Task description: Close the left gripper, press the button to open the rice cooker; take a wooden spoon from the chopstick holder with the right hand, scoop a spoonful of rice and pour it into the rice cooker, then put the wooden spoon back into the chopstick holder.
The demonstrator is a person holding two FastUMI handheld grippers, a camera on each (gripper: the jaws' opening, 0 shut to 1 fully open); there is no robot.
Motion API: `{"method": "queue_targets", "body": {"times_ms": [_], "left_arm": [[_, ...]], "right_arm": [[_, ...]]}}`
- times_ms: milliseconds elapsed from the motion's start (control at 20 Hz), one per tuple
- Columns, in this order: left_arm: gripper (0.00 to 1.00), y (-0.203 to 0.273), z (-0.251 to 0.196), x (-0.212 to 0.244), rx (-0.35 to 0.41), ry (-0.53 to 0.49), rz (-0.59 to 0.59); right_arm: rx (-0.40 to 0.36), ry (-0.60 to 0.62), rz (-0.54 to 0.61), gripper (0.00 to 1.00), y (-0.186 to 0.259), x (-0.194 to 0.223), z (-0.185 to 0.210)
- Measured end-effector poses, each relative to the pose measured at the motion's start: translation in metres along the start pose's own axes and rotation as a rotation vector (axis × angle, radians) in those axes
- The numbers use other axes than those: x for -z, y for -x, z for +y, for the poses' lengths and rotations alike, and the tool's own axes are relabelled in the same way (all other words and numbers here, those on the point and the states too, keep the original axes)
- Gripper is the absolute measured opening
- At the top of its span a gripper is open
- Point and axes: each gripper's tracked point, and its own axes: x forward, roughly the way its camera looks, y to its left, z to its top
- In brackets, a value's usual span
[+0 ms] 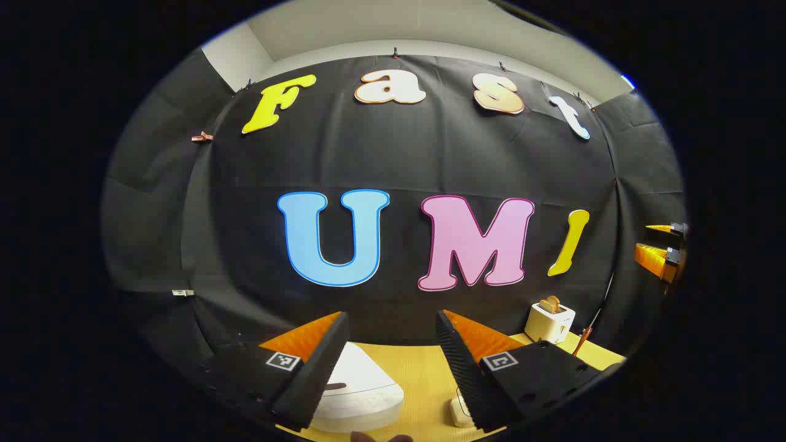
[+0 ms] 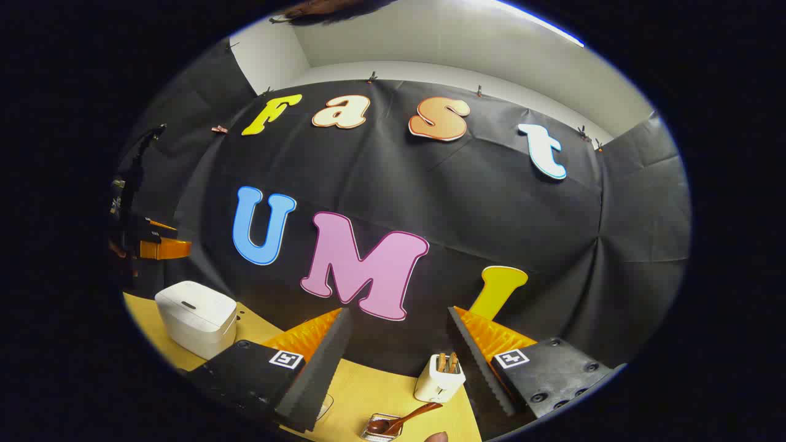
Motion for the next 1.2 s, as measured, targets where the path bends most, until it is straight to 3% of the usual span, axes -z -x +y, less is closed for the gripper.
{"method": "queue_targets", "body": {"times_ms": [700, 1000, 1100, 1150, 1200], "left_arm": [[0.92, -0.016, -0.002, 0.004, -0.002, 0.004, 0.005], [0.9, -0.017, -0.01, 0.006, 0.032, 0.008, 0.01], [0.5, -0.02, -0.019, 0.013, 0.09, 0.025, 0.044], [0.23, -0.02, -0.016, 0.022, 0.088, 0.027, 0.077], [0.11, -0.025, -0.003, 0.03, 0.054, 0.022, 0.111]], "right_arm": [[-0.007, -0.004, 0.008, 0.96, -0.015, 0.009, 0.002], [-0.006, -0.005, 0.018, 0.96, -0.016, 0.013, 0.002], [-0.001, -0.006, 0.02, 0.96, -0.016, 0.014, 0.0], [0.001, -0.006, 0.023, 0.96, -0.015, 0.014, -0.001], [0.002, -0.007, 0.023, 0.96, -0.014, 0.015, -0.002]]}}
